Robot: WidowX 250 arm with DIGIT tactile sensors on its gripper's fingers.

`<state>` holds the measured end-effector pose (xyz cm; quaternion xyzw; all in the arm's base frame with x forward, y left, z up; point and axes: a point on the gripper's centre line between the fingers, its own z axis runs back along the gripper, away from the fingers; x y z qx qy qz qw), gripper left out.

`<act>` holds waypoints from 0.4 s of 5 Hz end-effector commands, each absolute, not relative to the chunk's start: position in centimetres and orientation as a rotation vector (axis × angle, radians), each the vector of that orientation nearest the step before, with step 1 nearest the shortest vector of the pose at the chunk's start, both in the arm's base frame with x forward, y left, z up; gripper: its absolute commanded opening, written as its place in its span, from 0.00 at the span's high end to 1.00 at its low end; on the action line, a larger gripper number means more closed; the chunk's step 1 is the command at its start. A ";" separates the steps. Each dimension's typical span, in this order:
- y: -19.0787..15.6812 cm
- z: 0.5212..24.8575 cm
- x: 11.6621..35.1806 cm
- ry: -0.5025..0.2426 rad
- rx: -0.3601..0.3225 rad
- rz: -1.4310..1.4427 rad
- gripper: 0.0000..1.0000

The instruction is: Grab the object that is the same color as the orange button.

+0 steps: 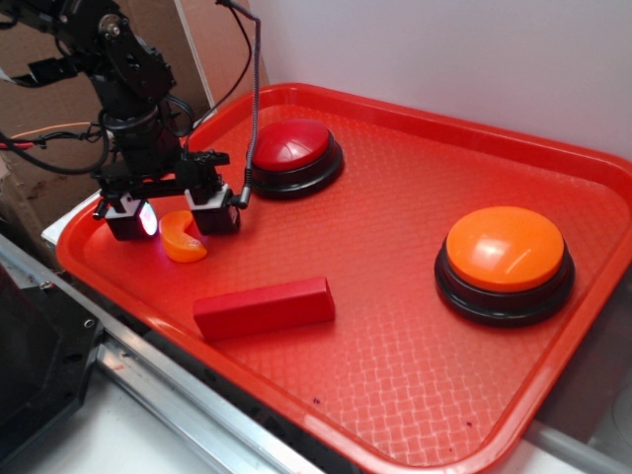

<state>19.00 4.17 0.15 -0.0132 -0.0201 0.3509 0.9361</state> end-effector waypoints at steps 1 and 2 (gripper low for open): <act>4.5 0.1 18.6 -0.059 -0.055 0.717 1.00; 4.3 0.2 18.5 -0.064 -0.056 0.708 1.00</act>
